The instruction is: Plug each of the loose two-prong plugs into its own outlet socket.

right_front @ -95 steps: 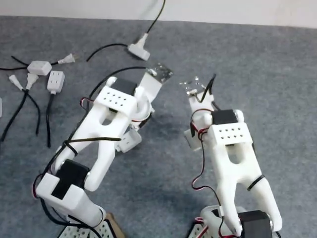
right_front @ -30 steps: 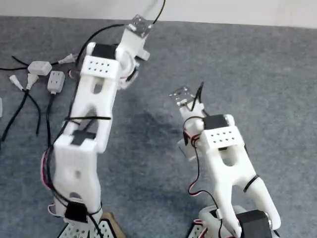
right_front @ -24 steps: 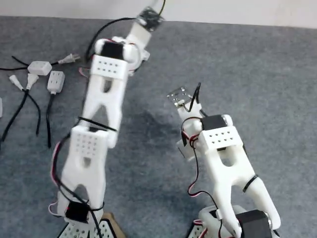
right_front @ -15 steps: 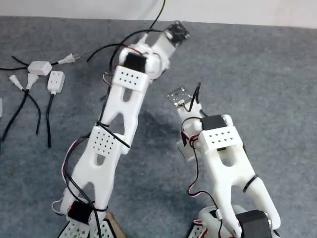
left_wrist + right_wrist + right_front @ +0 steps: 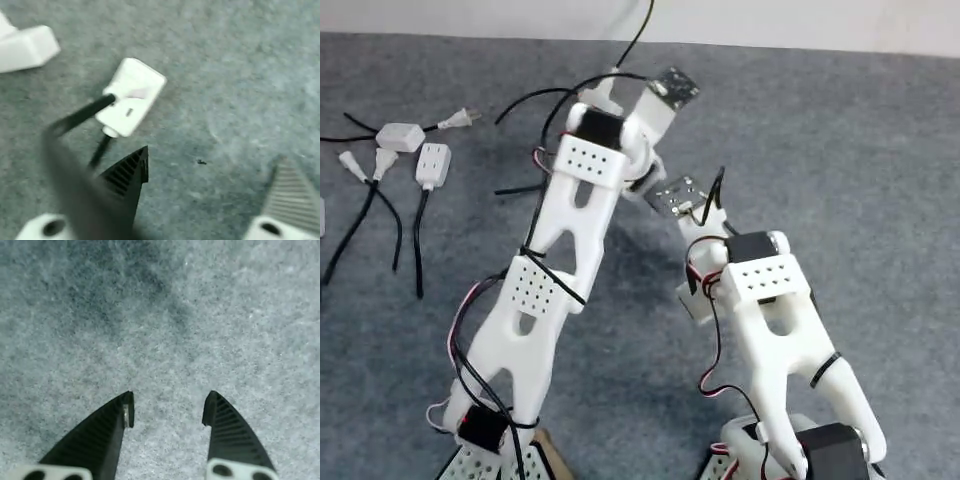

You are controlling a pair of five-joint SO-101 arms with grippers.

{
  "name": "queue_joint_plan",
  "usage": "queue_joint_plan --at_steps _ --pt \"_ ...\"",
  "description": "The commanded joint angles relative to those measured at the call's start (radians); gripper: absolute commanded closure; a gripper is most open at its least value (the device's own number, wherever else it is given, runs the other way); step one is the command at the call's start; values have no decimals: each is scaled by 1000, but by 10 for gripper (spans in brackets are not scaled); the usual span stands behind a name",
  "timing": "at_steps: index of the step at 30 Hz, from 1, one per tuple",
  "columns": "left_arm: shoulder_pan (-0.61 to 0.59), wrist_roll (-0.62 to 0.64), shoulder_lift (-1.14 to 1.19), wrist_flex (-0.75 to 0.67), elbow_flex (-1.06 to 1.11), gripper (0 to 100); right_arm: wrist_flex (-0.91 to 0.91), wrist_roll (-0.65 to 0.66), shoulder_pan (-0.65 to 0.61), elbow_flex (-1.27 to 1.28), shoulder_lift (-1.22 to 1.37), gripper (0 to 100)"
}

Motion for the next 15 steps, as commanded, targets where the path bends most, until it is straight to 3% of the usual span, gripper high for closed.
queue_joint_plan --at_steps 1,9,15 --pt "-39 46 -105 14 -47 579 -10 6 -4 -5 -21 768" --pt "-394 54 -208 20 -76 579 -45 9 -4 -5 -1 768" --pt "-654 -8 -206 21 -67 579 -28 9 -8 -84 176 768"
